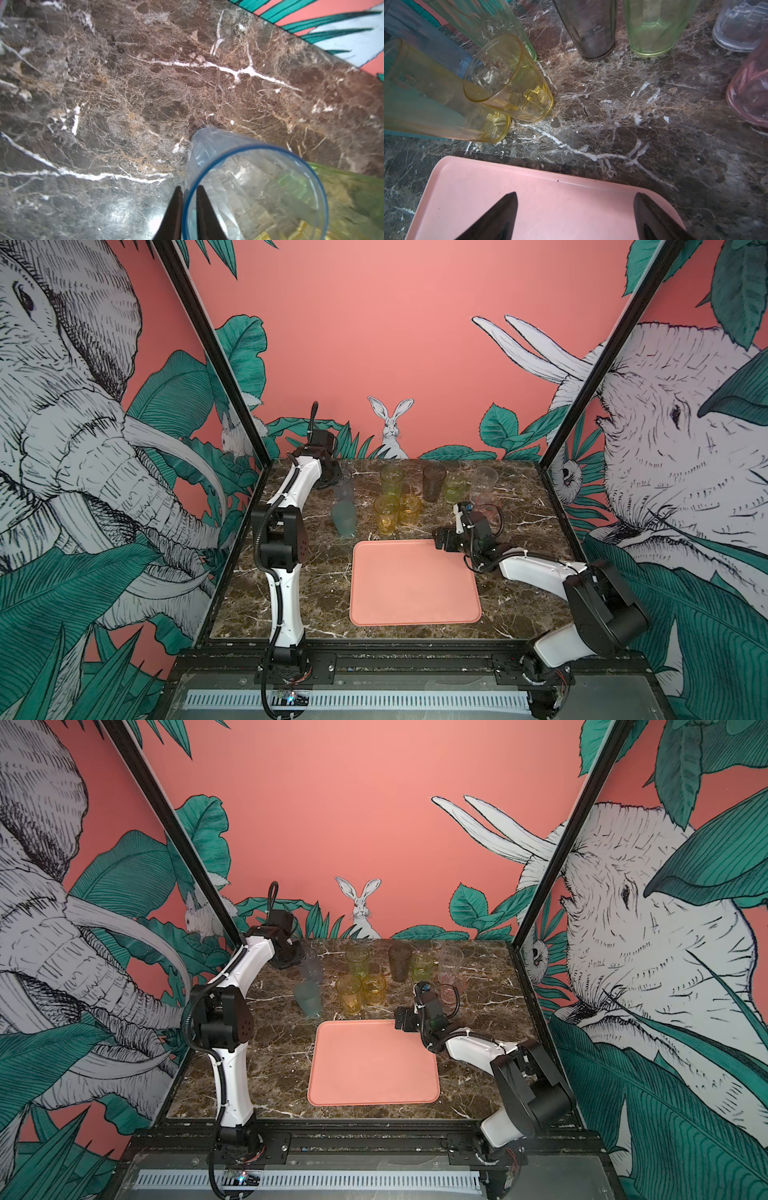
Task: Place the glasses into the tray
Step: 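Lift the blue-rimmed clear glass off the table with the left gripper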
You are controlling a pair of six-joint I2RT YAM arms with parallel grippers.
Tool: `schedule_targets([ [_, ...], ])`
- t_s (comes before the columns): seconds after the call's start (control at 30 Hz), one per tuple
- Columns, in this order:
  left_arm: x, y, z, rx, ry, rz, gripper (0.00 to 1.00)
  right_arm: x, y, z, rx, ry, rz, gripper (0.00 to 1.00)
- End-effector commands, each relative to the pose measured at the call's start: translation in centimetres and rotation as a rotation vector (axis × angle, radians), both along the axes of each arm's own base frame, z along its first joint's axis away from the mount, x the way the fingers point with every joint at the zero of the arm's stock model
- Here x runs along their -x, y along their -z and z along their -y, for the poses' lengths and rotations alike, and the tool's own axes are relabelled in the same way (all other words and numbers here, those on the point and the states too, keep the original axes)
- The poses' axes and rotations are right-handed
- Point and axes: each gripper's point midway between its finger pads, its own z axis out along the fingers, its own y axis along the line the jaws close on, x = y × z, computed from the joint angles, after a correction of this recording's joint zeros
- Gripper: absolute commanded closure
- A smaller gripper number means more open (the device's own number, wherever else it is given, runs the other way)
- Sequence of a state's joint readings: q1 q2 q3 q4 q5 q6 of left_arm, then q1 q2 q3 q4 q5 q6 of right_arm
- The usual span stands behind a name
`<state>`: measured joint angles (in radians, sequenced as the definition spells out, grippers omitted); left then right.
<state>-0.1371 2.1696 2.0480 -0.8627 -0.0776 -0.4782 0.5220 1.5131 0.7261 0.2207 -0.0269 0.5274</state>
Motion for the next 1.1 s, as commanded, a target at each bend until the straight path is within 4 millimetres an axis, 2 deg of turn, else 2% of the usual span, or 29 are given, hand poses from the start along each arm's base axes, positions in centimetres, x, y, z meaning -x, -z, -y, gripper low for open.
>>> schedule_targets([
  [0.0,-0.3,-1.5,-0.3,0.016,-0.013,0.026,0.88,-0.4,-1.5,-0.5,-0.006,-0.013,0.031,0.11],
  [0.23,-0.4,-2.8,-0.6,0.019,-0.023,0.051,0.96,-0.5,-1.0,-0.8,0.002,-0.024,-0.001,0.11],
  [0.47,0.6,-4.8,-1.1,0.0,-0.023,0.067,1.0,-0.5,-0.7,-0.9,0.002,-0.027,-0.017,0.11],
  [0.73,3.2,-9.6,-2.0,-0.031,-0.029,0.114,1.0,-0.6,-0.8,-1.3,-0.005,-0.038,-0.02,0.1],
  [1.07,8.3,-15.6,-3.2,-0.075,-0.018,0.159,1.0,-0.5,-0.8,-1.1,0.009,-0.033,-0.019,0.1],
])
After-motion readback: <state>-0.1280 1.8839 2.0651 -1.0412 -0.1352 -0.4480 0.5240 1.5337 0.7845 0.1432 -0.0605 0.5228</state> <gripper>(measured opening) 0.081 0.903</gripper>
